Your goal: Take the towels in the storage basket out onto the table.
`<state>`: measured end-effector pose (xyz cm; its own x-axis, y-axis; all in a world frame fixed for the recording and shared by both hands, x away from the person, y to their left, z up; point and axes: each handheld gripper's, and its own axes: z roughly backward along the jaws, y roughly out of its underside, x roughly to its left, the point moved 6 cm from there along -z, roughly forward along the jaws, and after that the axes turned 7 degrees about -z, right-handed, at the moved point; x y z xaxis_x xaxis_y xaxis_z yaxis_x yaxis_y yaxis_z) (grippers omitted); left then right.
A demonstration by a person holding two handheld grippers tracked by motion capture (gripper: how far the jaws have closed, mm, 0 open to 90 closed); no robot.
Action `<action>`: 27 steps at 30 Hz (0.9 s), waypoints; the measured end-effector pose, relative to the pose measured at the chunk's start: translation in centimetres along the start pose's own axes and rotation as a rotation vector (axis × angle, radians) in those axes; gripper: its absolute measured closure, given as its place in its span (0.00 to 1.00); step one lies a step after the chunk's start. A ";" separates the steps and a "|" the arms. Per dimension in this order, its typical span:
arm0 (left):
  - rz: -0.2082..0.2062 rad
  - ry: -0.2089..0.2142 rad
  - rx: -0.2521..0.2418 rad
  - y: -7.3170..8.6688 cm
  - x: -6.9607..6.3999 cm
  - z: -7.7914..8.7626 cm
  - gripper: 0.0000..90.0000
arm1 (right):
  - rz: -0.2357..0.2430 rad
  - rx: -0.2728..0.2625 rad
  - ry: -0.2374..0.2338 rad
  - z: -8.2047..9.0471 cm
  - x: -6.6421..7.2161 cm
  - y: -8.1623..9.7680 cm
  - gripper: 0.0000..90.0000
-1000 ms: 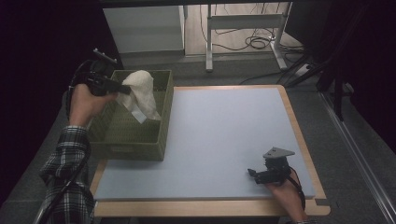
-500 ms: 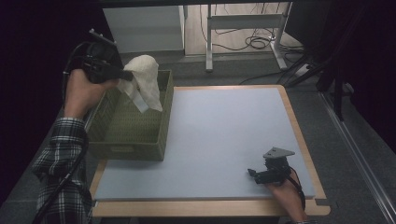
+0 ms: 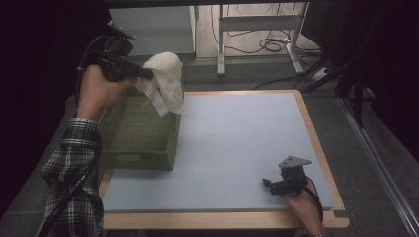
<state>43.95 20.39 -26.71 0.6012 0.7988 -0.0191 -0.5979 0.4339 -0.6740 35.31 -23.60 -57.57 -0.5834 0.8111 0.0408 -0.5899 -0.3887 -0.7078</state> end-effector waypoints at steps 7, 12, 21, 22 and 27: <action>-0.038 0.059 0.020 -0.7 -2.1 -2.8 0.86 | 0.001 -0.002 -0.001 0.0 0.0 0.0 0.05; -0.068 0.101 0.041 -0.8 -3.5 -5.1 0.86 | 0.002 -0.001 -0.001 0.0 0.0 0.0 0.05; -0.114 0.181 0.064 -1.0 -6.1 -9.6 0.85 | -0.001 -0.002 -0.003 0.0 0.0 0.0 0.05; -0.116 0.189 0.065 -1.0 -6.4 -10.1 0.85 | -0.001 -0.001 -0.003 0.0 0.0 0.0 0.05; -0.132 0.228 0.073 -1.1 -7.8 -12.2 0.85 | -0.001 -0.001 -0.003 0.0 0.0 0.0 0.05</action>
<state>46.40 8.59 -34.82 0.7755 0.6223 -0.1060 -0.5379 0.5636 -0.6270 35.31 -23.58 -57.57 -0.5846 0.8102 0.0432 -0.5896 -0.3877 -0.7085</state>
